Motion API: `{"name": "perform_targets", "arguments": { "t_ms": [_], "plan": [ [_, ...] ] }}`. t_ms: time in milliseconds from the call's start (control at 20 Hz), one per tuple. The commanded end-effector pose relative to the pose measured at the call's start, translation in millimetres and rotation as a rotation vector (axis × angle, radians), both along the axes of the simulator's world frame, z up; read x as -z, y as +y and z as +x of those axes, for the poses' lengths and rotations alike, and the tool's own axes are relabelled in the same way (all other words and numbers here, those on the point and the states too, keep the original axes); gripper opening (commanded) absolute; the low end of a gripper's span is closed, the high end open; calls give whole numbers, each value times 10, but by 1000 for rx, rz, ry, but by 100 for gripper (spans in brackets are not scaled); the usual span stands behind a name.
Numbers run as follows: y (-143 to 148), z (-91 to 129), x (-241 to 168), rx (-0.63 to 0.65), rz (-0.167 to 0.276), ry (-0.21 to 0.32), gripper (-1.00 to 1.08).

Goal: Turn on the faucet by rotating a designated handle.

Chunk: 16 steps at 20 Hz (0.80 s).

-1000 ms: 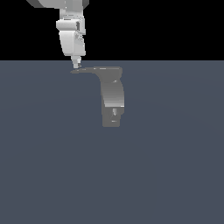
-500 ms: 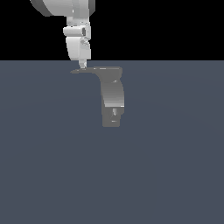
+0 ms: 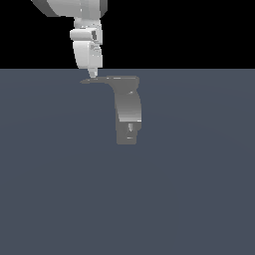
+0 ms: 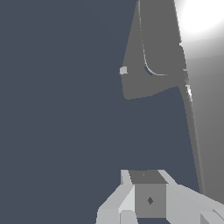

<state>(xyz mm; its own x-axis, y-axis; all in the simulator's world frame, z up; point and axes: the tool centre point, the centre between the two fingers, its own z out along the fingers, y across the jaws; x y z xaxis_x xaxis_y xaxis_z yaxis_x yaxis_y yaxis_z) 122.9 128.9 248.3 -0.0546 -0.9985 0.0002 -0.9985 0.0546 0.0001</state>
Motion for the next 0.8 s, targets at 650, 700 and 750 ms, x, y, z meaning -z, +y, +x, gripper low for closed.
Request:
{"name": "perform_targets", "arguments": {
  "t_ms": [650,700,750],
  "plan": [
    [40,-385,0,0,0,0,-100],
    [43,-411,0,0,0,0,-100],
    [46,-438,0,0,0,0,-100]
  ]
}}
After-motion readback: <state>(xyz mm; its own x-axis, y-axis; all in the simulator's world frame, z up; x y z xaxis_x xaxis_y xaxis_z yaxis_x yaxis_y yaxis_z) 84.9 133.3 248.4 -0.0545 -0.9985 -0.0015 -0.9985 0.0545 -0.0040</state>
